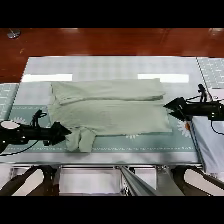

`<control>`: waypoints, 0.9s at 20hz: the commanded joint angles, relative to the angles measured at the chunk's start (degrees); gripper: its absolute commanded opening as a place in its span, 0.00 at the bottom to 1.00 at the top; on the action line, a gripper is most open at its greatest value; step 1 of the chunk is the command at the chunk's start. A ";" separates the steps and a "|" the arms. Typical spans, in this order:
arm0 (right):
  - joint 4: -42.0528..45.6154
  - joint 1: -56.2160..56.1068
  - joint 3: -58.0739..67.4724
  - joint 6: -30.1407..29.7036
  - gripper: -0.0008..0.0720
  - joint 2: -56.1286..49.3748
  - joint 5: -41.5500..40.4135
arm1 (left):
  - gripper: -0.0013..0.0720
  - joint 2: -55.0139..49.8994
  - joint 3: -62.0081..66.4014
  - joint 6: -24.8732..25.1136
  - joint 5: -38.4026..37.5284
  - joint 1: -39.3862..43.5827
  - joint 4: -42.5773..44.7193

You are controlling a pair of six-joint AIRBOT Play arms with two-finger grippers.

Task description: Fold the shirts.

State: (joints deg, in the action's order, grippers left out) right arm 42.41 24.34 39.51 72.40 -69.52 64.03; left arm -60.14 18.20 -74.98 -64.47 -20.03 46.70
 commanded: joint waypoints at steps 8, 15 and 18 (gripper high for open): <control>18.88 7.74 -5.53 7.98 0.86 0.92 12.63 | 0.05 0.11 -0.83 5.35 2.47 5.03 -6.71; 8.07 -2.84 -5.75 7.30 0.86 -2.23 1.68 | 0.05 0.11 -0.83 5.31 2.93 5.03 -6.73; 7.43 -5.68 -3.52 6.45 0.28 -3.98 1.64 | 0.05 0.11 -0.02 5.38 1.95 4.94 -7.74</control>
State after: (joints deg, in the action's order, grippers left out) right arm 52.62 21.74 34.61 79.61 -72.07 67.11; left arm -60.07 17.56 -69.76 -61.78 -15.05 39.99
